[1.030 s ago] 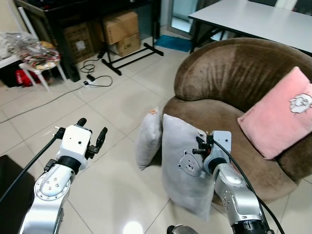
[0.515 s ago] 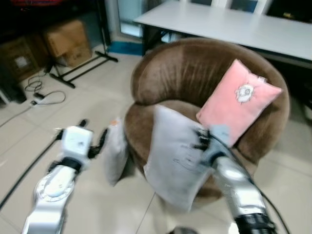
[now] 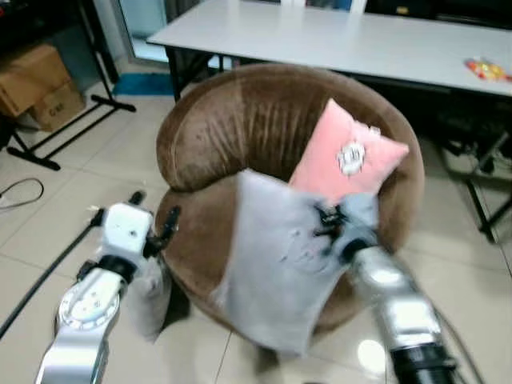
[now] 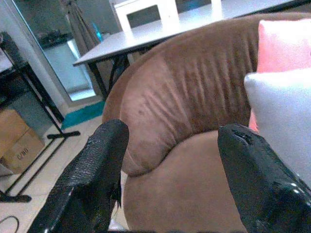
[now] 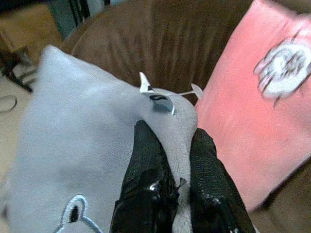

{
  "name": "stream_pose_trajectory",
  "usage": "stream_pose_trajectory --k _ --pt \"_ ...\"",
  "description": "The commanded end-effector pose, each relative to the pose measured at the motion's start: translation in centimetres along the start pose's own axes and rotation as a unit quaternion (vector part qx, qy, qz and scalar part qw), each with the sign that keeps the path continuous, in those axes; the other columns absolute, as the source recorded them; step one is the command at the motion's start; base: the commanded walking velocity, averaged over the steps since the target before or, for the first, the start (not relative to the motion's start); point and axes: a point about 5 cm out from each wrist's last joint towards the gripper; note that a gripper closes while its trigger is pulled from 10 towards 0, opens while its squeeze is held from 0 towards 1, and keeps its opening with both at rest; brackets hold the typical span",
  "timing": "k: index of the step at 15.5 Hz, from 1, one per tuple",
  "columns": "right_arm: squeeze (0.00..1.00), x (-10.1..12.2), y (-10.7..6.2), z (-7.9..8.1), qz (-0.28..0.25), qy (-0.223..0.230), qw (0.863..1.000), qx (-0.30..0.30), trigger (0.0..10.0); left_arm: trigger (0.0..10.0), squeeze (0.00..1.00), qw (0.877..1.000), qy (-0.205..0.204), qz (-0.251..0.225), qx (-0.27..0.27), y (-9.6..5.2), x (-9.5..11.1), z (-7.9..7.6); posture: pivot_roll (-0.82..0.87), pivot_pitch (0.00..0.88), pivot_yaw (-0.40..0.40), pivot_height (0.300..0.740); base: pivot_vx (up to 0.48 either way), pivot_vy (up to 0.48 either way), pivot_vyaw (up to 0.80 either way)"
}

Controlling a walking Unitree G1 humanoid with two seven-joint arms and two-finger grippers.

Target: Move the pillow to the sofa from floor

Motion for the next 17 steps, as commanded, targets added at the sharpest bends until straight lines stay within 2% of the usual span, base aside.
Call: stream_pose_trajectory --k 1,3,5,9,13,14,17 --pt "0.00 3.8 0.4 3.0 -0.069 0.008 0.994 0.081 10.0 10.0 0.00 1.000 0.010 0.008 0.004 -0.3 -0.2 0.6 -0.06 0.000 -0.011 0.740 0.315 0.000 0.00" --pt "0.00 5.2 0.5 3.8 -0.083 0.011 0.991 0.107 10.0 10.0 0.00 1.000 0.013 0.005 0.001 -0.2 0.0 0.6 -0.06 0.000 -0.015 0.740 0.309 0.000 0.00" --pt "0.00 6.7 0.9 4.1 -0.092 0.032 0.990 0.107 10.0 10.0 0.00 1.000 0.015 0.004 -0.006 -0.3 0.1 0.4 -0.06 0.000 -0.021 0.740 0.309 0.000 0.00" --pt "0.00 6.0 1.7 4.2 -0.041 0.042 0.995 0.081 10.0 10.0 0.00 0.997 0.019 0.020 -0.068 -0.9 -0.4 -0.5 -0.05 0.000 -0.030 0.740 0.074 0.000 0.00" --pt "0.00 5.9 2.0 5.1 -0.003 0.068 0.994 0.083 10.0 10.0 0.00 0.990 0.043 0.038 -0.129 -1.7 -0.9 -0.8 -0.05 0.000 -0.040 0.740 0.000 0.000 0.00" --pt "0.00 5.5 1.9 5.4 0.033 0.067 0.994 0.083 10.0 10.0 0.00 0.986 0.046 0.047 -0.154 -2.2 -1.1 -1.0 -0.05 0.000 -0.045 0.740 0.000 0.000 0.00" --pt "0.00 4.9 2.1 5.0 0.058 0.073 0.994 0.060 10.0 10.0 0.00 0.982 0.045 0.052 -0.176 -2.5 -1.2 -1.3 -0.05 0.000 -0.049 0.740 0.000 0.000 0.00"
Point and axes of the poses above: a point about 5 cm out from each wrist's last joint towards the gripper, its own y axis pointing out of the wrist towards the gripper, its own x axis along the axis of the wrist's last joint, z = x × y, and after that the axes turned 8 degrees about y, right-handed
